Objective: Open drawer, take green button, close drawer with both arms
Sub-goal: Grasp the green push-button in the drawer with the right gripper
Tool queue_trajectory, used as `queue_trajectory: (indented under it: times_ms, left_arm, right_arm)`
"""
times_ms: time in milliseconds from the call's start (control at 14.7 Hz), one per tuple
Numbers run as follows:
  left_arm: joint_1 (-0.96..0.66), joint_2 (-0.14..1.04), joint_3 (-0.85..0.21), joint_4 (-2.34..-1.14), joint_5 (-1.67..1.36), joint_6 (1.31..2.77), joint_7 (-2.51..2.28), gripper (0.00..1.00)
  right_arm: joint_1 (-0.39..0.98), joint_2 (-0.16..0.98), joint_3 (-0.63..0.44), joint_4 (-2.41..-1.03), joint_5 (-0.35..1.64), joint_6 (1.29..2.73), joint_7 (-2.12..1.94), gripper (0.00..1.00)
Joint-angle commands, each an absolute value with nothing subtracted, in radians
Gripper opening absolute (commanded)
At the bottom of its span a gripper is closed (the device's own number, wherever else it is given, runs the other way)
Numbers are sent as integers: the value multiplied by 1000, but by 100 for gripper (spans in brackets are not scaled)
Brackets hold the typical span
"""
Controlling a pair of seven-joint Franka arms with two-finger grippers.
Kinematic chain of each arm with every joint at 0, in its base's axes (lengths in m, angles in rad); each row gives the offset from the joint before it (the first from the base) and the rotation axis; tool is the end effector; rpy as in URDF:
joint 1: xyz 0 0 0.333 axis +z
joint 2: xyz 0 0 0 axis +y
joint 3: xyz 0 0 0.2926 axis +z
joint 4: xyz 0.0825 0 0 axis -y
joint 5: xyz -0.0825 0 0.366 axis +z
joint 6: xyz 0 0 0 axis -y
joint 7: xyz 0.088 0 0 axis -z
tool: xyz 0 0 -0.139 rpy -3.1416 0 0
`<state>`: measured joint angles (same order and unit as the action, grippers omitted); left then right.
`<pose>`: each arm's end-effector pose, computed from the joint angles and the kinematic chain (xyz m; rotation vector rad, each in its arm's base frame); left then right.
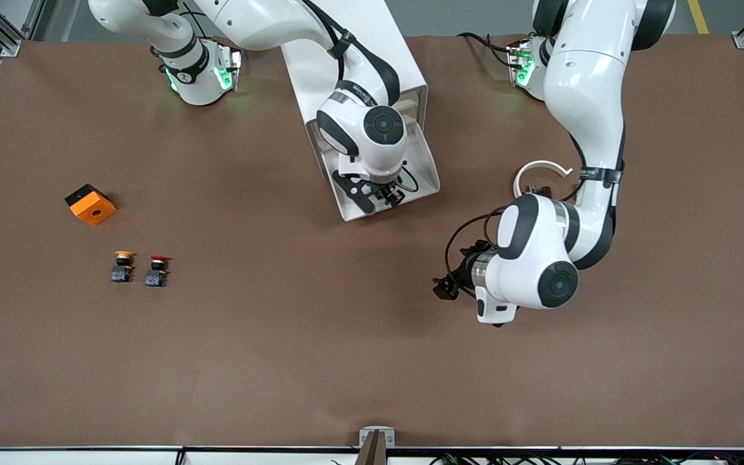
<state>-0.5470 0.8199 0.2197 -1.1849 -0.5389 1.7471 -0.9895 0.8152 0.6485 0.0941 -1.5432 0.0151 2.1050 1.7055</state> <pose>0.6218 -0.3140 0.2515 2.7330 1.1125 -0.6000 0.4122 0.5207 0.2261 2.8200 -1.2274 -0.1381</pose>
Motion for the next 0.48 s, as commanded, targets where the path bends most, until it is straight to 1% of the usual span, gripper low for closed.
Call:
queue_trajectory:
  times_ms: [0,408]
  left_arm:
    - [-580,799,224,-1207,-474,1752,-969,100]
    - [-603,796,224,-1210,-393,1773,-893,100]
  right_arm:
    - [822,649,92,-1534,18,2108,1706,18]
    - [805,641,91,-1506,18,2088,1706,19]
